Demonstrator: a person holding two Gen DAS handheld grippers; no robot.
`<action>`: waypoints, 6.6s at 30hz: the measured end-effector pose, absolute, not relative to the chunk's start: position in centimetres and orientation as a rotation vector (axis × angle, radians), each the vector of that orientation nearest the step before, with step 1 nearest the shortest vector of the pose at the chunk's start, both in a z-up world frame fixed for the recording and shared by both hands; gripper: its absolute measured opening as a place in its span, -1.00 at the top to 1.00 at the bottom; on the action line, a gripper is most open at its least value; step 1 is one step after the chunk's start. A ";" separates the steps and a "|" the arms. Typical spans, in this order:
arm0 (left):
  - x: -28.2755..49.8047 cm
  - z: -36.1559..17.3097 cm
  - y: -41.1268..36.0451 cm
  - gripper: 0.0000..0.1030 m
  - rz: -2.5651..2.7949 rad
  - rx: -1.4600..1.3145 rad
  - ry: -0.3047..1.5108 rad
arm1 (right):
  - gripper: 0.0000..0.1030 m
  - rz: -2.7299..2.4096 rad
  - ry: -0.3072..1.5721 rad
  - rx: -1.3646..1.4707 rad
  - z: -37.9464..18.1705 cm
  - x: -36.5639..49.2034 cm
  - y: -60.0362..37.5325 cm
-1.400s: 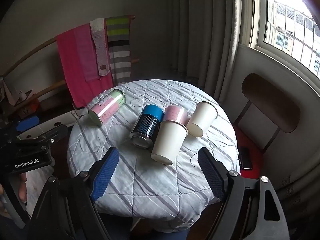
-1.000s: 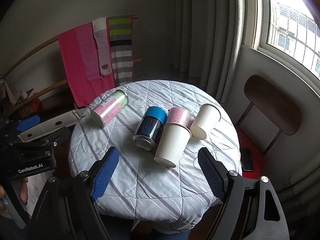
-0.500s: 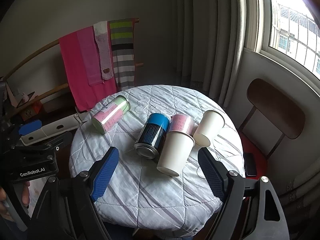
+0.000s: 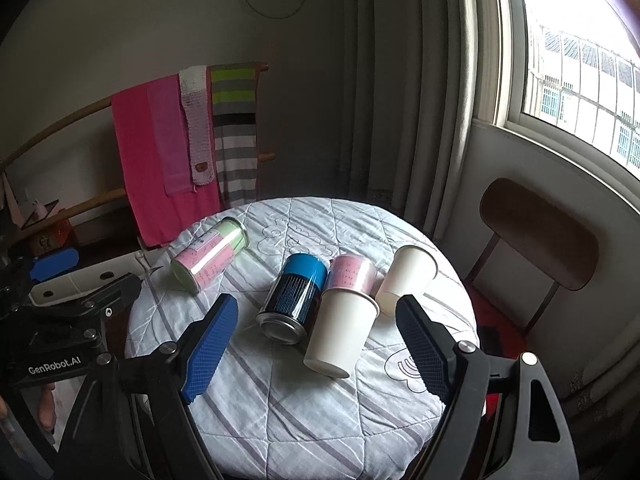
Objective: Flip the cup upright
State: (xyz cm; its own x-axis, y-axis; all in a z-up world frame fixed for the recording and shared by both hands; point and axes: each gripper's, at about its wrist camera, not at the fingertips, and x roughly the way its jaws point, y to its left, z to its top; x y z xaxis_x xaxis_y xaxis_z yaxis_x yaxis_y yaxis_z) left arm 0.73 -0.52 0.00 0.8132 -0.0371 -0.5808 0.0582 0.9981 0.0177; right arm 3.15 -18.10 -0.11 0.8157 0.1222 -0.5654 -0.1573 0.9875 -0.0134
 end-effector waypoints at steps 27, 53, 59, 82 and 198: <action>0.7 -0.1 -1.9 -1.00 -0.168 0.007 0.485 | -0.60 -0.037 0.352 -0.043 0.6 0.9 -19.0; 0.7 -0.6 -1.9 -1.00 -0.211 0.023 0.459 | -0.60 -0.071 0.338 -0.046 -0.1 0.7 -18.7; 1.4 -1.0 -1.7 -1.00 -0.212 0.032 0.473 | -0.60 -0.083 0.347 -0.037 -0.3 1.1 -18.6; 15.2 -3.7 3.3 -1.00 -0.199 0.107 0.764 | -0.60 -0.054 0.473 0.009 -1.6 5.6 -17.9; 10.4 -9.9 13.9 -0.93 -0.207 0.012 0.982 | -0.42 0.213 1.375 0.389 -14.5 19.9 -8.2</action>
